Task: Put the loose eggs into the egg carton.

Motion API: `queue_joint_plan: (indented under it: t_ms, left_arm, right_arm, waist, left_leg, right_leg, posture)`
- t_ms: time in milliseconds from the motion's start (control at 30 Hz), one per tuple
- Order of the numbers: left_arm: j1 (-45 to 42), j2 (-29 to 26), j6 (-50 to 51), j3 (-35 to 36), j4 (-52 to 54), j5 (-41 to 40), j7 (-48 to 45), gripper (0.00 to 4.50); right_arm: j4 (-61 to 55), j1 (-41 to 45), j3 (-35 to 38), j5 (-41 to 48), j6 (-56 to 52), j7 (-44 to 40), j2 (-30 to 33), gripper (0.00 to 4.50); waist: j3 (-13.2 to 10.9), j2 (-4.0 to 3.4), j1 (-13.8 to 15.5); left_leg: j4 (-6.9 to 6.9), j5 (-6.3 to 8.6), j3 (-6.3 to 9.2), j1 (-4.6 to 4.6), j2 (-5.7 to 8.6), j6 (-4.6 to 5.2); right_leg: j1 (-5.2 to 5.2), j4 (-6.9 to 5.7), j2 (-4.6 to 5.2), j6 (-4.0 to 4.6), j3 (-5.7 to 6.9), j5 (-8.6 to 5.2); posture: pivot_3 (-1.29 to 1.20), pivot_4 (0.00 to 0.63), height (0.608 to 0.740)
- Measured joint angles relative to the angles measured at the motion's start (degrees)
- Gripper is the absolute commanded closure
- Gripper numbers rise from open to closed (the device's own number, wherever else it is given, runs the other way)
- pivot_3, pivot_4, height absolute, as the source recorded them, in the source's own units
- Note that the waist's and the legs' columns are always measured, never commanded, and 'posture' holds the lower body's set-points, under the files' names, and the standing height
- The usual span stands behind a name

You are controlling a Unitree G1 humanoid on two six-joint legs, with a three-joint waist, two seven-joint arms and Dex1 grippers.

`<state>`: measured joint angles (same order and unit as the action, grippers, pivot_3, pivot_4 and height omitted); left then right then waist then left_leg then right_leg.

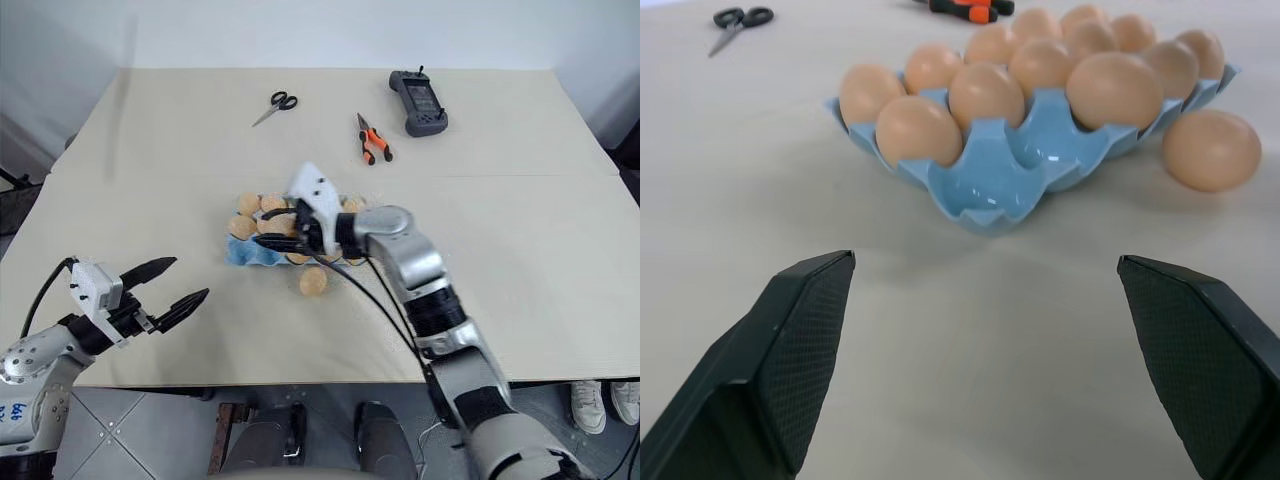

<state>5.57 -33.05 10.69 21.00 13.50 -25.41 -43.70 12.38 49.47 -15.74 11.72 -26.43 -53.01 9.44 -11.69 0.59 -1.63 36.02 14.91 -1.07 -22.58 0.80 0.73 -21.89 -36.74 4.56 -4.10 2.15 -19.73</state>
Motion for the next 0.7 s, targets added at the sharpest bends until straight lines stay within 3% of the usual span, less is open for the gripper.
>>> queue_joint_plan:
  t_ms: [33, 300, 467, 700]
  left_arm:
    - [0.32, 0.21, 0.03, 0.04, 0.43, -0.03, 0.29, 0.00]
    - [1.29, 1.19, 0.32, 0.02, 2.49, -0.10, 1.84, 0.00]
    - [1.36, 1.38, 0.43, -0.05, 3.93, -0.12, 2.40, 0.00]
    - [1.11, 1.47, 0.61, -0.48, 3.91, -0.14, 2.26, 0.00]
  right_arm:
    - [1.97, 0.60, -0.62, -1.41, 1.20, 1.18, -0.70, 2.71]
    - [8.87, 1.13, -2.03, -4.81, 6.12, 4.42, -5.66, 0.04]
    - [6.24, 0.85, -2.01, -4.32, 5.49, 3.54, -6.49, 0.01]
    - [-9.28, -5.07, 0.30, 1.22, 3.46, -2.01, 1.72, 0.01]
  waist:
    - [0.01, 0.02, -0.10]
    - [0.02, 0.04, -0.59]
    - [0.02, 0.05, -0.80]
    - [0.04, 0.08, 0.05]
  left_leg:
    - [0.00, 0.02, -0.03, -0.01, 0.00, 0.03]
    - [-0.02, -0.13, -0.07, -0.62, -0.02, 0.07]
    - [0.05, -0.05, -0.07, -0.62, -0.01, 0.20]
    - [0.09, -0.05, -0.03, -0.61, -0.01, 0.21]
  right_leg:
    - [-0.04, -0.01, 0.00, 0.00, 0.00, 0.00]
    - [-0.85, -0.50, -0.03, -0.01, 0.08, 0.01]
    - [-0.83, -0.64, -0.02, -0.02, 0.12, 0.01]
    - [-0.76, -0.51, 0.00, -0.01, 0.15, 0.01]
  posture:
    - [0.00, 0.150, 0.740]
    - [0.00, 0.150, 0.740]
    - [0.00, 0.150, 0.740]
    - [0.00, 0.150, 0.740]
